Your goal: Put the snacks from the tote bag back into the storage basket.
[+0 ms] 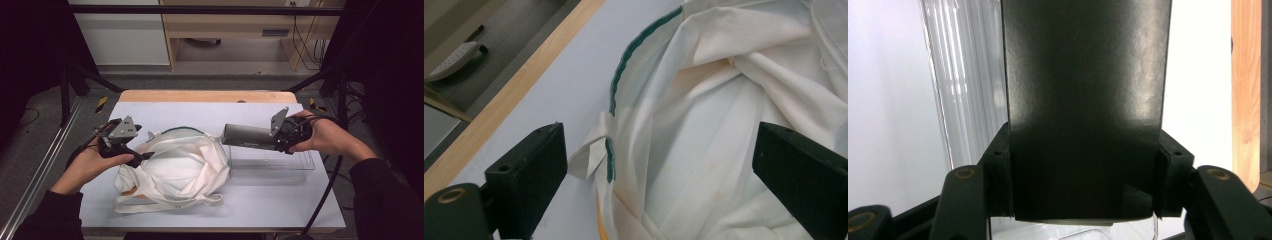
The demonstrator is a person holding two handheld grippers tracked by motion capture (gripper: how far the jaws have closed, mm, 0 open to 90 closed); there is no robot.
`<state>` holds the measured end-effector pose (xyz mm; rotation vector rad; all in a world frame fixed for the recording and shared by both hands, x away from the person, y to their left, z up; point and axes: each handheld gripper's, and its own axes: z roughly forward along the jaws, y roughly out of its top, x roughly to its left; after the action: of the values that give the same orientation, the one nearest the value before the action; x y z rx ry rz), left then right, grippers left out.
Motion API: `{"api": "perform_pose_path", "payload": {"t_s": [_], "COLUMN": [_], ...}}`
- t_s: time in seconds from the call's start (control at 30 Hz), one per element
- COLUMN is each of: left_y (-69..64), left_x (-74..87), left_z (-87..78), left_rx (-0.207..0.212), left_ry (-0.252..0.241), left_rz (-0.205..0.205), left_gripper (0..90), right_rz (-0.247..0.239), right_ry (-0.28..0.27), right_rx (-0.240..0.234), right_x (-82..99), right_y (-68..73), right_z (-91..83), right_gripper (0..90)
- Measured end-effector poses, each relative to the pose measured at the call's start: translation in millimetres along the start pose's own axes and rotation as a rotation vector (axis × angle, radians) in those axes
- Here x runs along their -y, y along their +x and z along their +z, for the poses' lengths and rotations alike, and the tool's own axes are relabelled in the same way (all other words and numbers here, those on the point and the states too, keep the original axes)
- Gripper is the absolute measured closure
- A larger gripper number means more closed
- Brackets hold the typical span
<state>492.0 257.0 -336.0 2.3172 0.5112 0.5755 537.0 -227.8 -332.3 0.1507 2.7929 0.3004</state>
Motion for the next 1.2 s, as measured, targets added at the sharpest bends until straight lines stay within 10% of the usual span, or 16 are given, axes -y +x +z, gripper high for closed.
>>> {"api": "perform_pose_path", "payload": {"t_s": [0.47,0.83,1.2], "left_y": [-1.8,-12.1,-18.0], "left_x": [30.5,69.0,73.1], "left_z": [4.5,-3.5,-16.9], "left_rx": [-0.052,-0.109,-0.152], "left_ry": [0.015,-0.065,-0.077], "left_rz": [-0.069,-0.193,-0.179], "left_gripper": [7.3,7.3,7.8], "right_rz": [0.023,0.007,0.007], "right_ry": [-0.021,0.000,0.037], "right_rx": [-0.039,-0.030,-0.007], "right_x": [23.0,27.6,32.2], "right_y": [-6.3,-4.6,3.1], "right_z": [1.6,2.7,-0.4], "right_gripper": [43.0,42.9,42.9]}}
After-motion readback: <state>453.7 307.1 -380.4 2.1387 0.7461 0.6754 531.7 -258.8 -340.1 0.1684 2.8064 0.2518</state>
